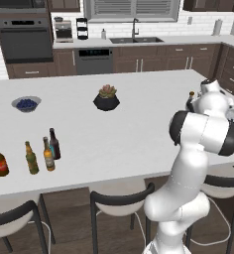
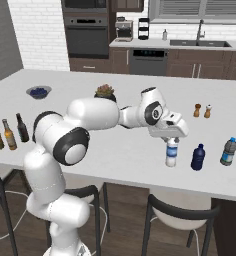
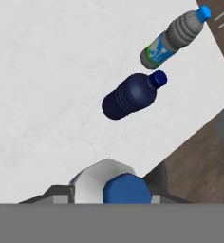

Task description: Move the plastic bottles in the middle to the plastics group, and the glass bottles in the middle to the glass group.

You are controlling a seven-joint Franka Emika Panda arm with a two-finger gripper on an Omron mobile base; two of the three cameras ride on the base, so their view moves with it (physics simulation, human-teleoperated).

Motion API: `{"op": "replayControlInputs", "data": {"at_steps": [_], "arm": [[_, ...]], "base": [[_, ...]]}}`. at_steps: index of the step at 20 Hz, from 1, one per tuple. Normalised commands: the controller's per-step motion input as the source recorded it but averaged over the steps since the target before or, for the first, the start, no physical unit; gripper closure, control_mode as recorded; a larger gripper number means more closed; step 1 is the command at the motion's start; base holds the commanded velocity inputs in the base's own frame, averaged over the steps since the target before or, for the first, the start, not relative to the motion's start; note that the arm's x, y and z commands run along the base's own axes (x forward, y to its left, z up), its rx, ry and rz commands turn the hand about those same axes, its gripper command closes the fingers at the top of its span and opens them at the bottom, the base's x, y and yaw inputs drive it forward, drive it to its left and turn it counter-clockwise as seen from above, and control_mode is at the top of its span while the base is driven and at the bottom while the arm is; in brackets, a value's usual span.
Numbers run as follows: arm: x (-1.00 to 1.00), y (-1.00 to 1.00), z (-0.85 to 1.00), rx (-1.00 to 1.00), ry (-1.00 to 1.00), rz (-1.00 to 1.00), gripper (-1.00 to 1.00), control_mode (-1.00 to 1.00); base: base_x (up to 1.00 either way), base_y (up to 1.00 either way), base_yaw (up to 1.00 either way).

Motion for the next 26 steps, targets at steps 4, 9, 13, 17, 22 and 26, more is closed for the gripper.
{"op": "replayControlInputs", "data": {"at_steps": [4, 9, 13, 17, 22, 26], "arm": [[0.21, -0.18, -0.1, -0.04, 0.0, -0.08, 1.0, -1.0], [0.1, -0.22, -0.15, -0.01, 0.0, -0.07, 1.0, -1.0], [0.04, -0.17, -0.22, 0.0, 0.0, -0.05, 1.0, -1.0], [0.06, -0.07, -0.2, 0.0, 0.0, -0.01, 1.0, -1.0], [0.1, -0.08, -0.16, 0.0, 0.0, 0.0, 1.0, -1.0], [0.02, -0.13, -0.22, 0.0, 0.0, 0.0, 1.0, -1.0]], "base": [[0.0, 0.0, 0.0], [0.0, 0.0, 0.0], [0.0, 0.0, 0.0], [0.0, 0.0, 0.0], [0.0, 0.0, 0.0], [0.0, 0.0, 0.0]]}}
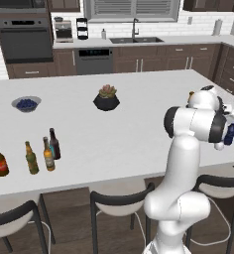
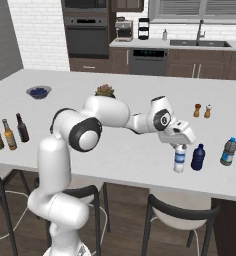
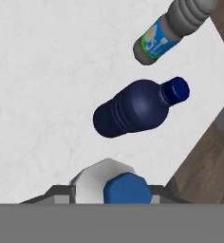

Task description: Move the plastic bottles in the middle to the plastics group, and the glass bottles in the middle to the glass group.

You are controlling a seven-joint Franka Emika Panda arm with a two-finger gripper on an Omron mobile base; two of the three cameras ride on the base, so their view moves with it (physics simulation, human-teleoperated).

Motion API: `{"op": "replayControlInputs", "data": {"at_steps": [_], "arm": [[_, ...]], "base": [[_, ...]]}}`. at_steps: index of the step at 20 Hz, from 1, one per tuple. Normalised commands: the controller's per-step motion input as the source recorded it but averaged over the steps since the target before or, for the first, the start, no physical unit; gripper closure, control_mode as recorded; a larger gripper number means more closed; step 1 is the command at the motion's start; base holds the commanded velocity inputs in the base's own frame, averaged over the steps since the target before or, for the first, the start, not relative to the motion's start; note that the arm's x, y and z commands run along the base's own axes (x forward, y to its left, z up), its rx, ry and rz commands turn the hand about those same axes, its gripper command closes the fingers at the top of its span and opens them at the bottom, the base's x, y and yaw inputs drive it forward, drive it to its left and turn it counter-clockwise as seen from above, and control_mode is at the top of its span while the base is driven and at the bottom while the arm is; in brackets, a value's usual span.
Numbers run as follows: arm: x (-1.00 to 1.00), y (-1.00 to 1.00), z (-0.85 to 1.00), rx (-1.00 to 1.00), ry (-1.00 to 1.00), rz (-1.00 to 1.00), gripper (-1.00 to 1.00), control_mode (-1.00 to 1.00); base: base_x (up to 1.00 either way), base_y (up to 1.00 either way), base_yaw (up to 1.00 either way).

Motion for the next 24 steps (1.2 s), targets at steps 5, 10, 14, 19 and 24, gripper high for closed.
{"op": "replayControlInputs", "data": {"at_steps": [5, 10, 14, 19, 24], "arm": [[0.0, -0.17, -0.17, 0.0, 0.0, 0.0, 1.0, -1.0], [0.0, -0.14, -0.2, 0.0, -0.02, 0.0, 1.0, -1.0], [-0.05, -0.07, -0.26, 0.0, -0.05, 0.0, 1.0, -1.0], [-0.05, -0.01, -0.24, 0.0, -0.04, 0.0, -1.0, -1.0], [-0.01, 0.0, 0.0, 0.02, -0.03, 0.0, -1.0, -1.0]], "base": [[0.0, 0.0, 0.0], [0.0, 0.0, 0.0], [0.0, 0.0, 0.0], [0.0, 0.0, 0.0], [0.0, 0.0, 0.0]]}}
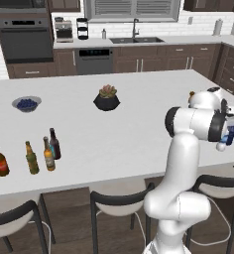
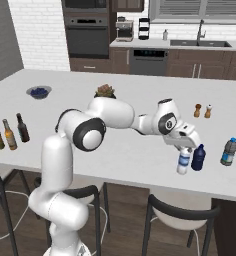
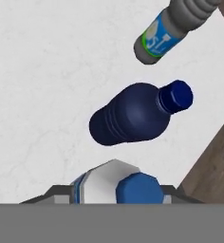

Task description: Move the plastic bottles in the middle to the plastics group, and the glass bottles in the middle to the glass group.

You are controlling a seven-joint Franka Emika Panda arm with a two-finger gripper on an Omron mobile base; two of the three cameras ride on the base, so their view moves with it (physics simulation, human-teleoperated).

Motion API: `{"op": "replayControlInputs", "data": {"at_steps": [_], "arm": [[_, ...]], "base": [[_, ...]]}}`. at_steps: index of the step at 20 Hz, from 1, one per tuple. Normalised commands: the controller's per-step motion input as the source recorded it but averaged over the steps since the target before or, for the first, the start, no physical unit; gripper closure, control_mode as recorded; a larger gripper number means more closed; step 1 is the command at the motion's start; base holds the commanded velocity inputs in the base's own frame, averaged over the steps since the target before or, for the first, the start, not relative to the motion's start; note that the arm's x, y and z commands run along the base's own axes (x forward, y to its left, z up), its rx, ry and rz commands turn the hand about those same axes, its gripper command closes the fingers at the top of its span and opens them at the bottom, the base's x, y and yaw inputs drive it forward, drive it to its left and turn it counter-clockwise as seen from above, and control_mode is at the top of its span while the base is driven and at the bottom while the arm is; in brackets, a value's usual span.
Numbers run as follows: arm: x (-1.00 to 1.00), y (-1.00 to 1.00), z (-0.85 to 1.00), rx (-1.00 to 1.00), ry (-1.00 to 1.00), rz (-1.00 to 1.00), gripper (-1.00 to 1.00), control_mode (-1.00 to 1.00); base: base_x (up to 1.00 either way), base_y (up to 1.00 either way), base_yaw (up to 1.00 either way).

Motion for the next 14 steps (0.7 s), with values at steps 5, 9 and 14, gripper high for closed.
{"op": "replayControlInputs", "data": {"at_steps": [5, 9, 14], "arm": [[-0.09, 0.0, 0.21, 0.07, -0.08, 0.0, -1.0, -1.0], [-0.17, 0.05, 0.31, 0.07, -0.12, 0.0, -1.0, -1.0], [-0.35, 0.35, 0.33, 0.02, -0.18, 0.0, -1.0, -1.0]], "base": [[0.0, 0.0, 0.0], [0.0, 0.0, 0.0], [0.0, 0.0, 0.0]]}}
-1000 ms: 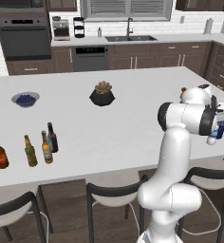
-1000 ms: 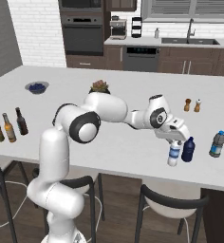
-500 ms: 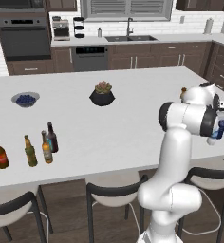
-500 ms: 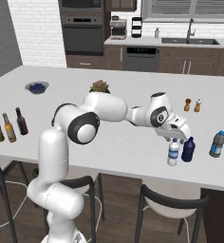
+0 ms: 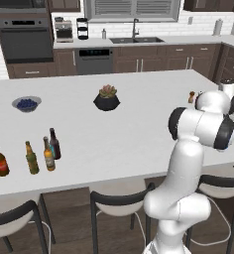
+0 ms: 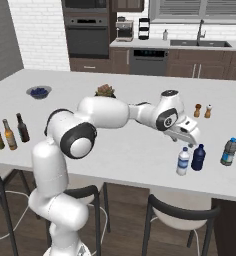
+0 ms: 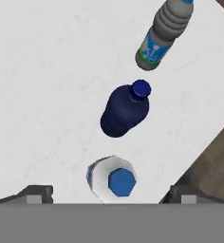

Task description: Move the plastic bottles in the middle to the plastics group, and the glass bottles in the middle to the glass group.

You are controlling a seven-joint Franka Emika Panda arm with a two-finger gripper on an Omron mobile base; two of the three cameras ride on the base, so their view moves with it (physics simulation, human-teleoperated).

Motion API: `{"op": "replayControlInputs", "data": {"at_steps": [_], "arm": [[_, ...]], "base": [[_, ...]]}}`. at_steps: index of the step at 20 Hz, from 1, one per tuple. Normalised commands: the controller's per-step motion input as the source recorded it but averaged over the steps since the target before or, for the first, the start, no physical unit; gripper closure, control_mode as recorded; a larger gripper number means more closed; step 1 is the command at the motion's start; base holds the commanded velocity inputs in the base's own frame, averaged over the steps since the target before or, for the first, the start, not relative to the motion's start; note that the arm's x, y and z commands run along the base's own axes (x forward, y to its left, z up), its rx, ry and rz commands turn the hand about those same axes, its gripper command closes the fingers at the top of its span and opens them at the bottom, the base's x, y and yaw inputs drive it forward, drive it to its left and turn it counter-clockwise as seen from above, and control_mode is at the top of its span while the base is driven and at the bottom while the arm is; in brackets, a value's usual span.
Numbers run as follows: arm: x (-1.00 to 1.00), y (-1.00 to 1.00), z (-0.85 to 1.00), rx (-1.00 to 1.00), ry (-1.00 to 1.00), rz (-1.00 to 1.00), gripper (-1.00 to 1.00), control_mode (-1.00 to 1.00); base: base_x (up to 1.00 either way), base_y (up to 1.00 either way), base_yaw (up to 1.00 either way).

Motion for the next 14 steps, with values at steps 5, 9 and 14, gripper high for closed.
{"op": "replayControlInputs", "data": {"at_steps": [5, 9, 14], "arm": [[-0.5, 0.6, 0.17, 0.0, -0.18, 0.0, -1.0, -1.0], [-0.56, 0.81, 0.09, 0.0, -0.13, 0.01, -1.0, -1.0], [-0.52, 0.92, 0.06, 0.0, -0.09, 0.03, -1.0, -1.0]], "base": [[0.0, 0.0, 0.0], [0.0, 0.0, 0.0], [0.0, 0.0, 0.0]]}}
